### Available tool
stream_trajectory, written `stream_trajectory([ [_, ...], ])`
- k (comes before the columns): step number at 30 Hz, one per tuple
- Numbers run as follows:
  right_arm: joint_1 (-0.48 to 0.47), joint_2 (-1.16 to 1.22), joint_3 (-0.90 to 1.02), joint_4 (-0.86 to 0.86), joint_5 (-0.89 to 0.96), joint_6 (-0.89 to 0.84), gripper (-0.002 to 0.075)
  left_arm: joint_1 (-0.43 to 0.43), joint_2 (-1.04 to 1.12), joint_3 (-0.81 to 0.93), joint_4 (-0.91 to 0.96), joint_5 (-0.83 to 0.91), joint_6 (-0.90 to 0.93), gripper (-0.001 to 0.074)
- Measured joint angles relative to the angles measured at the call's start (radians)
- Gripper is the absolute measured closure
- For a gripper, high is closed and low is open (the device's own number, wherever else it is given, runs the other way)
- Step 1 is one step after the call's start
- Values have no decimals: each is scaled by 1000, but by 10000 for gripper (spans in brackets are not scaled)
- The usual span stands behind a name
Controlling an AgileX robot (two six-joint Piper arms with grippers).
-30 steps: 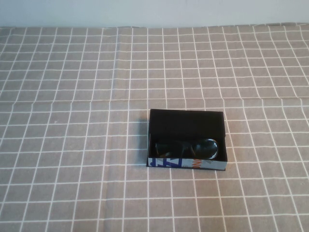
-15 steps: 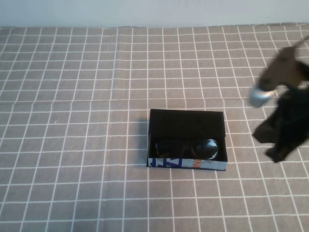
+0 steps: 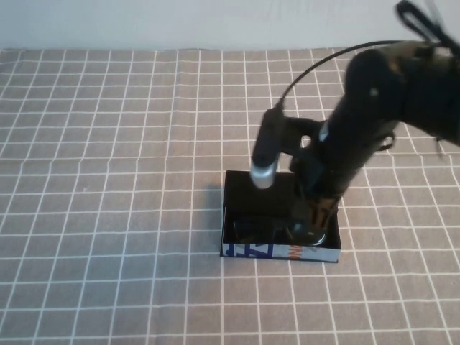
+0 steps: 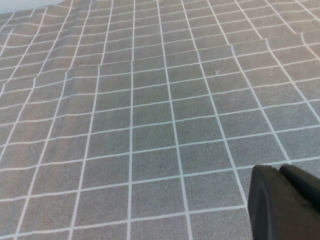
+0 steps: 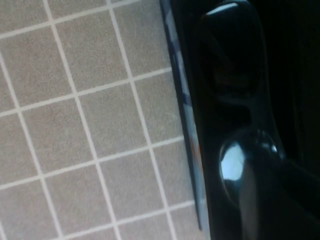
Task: Take glasses out of glasses case
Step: Pick up the glasses from the glasses case
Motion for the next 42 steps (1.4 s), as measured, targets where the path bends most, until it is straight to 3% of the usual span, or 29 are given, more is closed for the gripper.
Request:
stream_trajectory([
  [7,14,137,-92,1,29,-82,455,0,0,0,0,0,0,739],
  [13,23,186,-93,0,-23,-109,388,0,0,0,0,0,0,739],
  [31,23,269,-99,20,-95,-111,393,0,0,0,0,0,0,739],
  [33,23,271,-99,26,-95,-111,439,0,0,0,0,0,0,739],
  [38,23,241,-111,23,-71,-65,658,0,0,0,0,0,0,739],
  [42,23,198,-165,-31,60,49,671,0,0,0,0,0,0,739],
])
